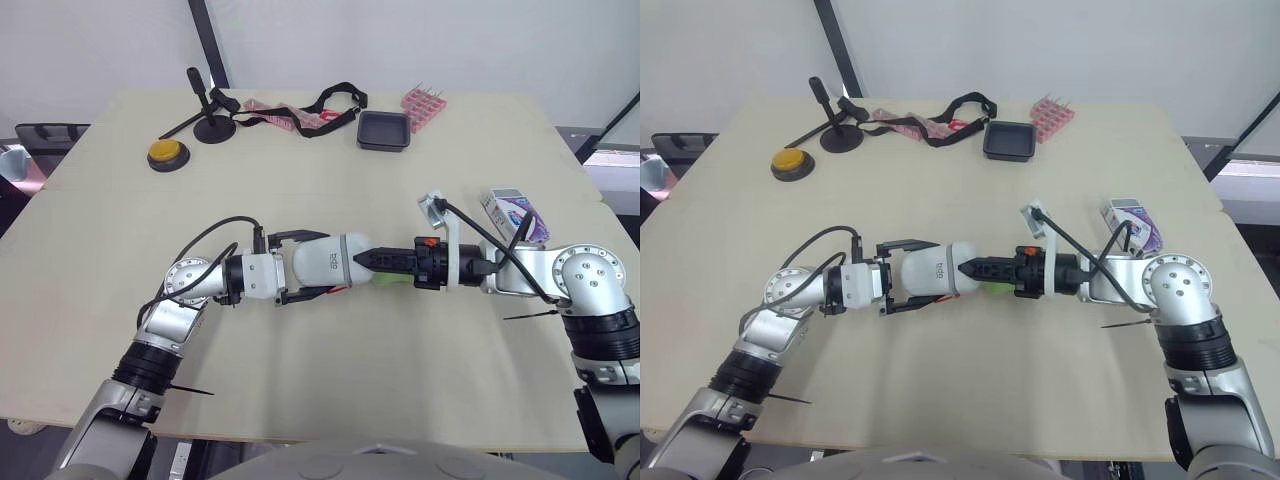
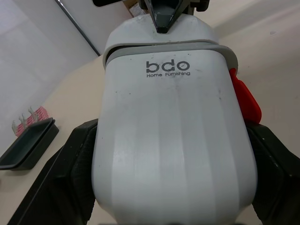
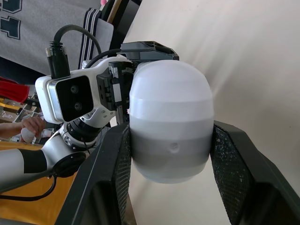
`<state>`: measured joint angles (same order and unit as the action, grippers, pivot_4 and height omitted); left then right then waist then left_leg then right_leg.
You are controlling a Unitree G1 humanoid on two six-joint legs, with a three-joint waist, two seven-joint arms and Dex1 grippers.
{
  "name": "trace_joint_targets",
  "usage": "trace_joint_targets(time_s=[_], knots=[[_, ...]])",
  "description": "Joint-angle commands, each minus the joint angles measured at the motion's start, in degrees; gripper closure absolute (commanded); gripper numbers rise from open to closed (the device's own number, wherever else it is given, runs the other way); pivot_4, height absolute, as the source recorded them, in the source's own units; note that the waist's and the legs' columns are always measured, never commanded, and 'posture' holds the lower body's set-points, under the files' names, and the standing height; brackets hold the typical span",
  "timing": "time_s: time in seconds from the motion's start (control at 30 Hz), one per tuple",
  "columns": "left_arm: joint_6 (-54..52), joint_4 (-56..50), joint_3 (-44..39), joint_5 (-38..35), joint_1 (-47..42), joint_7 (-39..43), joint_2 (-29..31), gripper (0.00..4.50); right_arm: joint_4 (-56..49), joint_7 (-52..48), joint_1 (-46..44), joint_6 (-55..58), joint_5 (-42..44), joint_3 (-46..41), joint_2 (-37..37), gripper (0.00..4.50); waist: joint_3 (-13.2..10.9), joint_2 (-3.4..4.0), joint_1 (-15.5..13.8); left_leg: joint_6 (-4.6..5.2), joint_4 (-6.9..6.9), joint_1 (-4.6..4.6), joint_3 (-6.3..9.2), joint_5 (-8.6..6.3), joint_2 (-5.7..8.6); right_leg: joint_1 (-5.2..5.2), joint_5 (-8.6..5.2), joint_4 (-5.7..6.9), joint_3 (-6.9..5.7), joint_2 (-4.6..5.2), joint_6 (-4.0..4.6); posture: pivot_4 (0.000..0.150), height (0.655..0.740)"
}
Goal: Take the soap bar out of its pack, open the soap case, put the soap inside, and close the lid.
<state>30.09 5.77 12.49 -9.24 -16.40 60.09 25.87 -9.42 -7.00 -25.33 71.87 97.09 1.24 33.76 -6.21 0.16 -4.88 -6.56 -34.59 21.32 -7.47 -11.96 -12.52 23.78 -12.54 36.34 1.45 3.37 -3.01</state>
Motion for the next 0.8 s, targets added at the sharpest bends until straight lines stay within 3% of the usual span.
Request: trace_joint_targets(time_s=[0.03, 0.3, 0.5, 0.6, 0.8], knots=[[-0.04, -3.26, 0.15, -1.76, -0.27, -0.26, -0.12, 1.02, 0.01, -2.07, -0.46, 0.00, 1.32, -0.28, -0.15, 2.52, 0.00, 0.00, 0.00, 0.00, 0.00, 0.00, 0.00, 0.00, 0.00, 0.00, 0.00, 0.00, 0.00, 0.00, 0.00, 0.150, 0.7400], [-3.85, -5.65, -0.83, -5.58, 1.33, 0.57, 0.56, 1.02, 4.22, -6.32, 1.17, 1.65, 8.00, -1.47, 1.64, 2.52, 0.00, 0.00, -0.02, 0.00, 0.01, 0.02, 0.00, 0.00, 0.00, 0.00, 0.00, -0.02, -0.01, 0.00, 0.01, 0.150, 0.7400], [-6.23, -5.65, -1.15, -5.85, 1.42, 1.16, 1.53, 1.02, 6.19, -9.46, 1.37, 3.37, 6.56, -2.89, 6.44, 2.52, 0.00, 0.00, -0.11, 0.00, 0.00, 0.02, 0.00, 0.00, 0.00, 0.00, 0.00, -0.02, 0.00, 0.00, 0.01, 0.150, 0.7400], [-7.37, -5.03, -1.25, -5.72, 1.57, 1.52, 2.16, 1.02, 7.60, -13.69, 0.99, 4.92, 0.34, -4.84, 12.43, 2.52, 0.00, 0.00, -0.33, 0.00, 0.00, 0.04, 0.00, 0.00, 0.01, 0.00, 0.00, -0.04, 0.00, 0.01, 0.01, 0.150, 0.7400], [-9.59, -4.33, -1.13, -5.52, 1.64, 1.73, 2.67, 1.02, 8.99, -26.90, -2.00, 0.60, -22.57, -1.74, 26.04, 2.52, -0.01, -0.01, -0.52, 0.00, -0.01, 0.05, 0.00, 0.00, 0.02, -0.01, 0.00, -0.07, 0.01, 0.01, 0.00, 0.150, 0.7400]])
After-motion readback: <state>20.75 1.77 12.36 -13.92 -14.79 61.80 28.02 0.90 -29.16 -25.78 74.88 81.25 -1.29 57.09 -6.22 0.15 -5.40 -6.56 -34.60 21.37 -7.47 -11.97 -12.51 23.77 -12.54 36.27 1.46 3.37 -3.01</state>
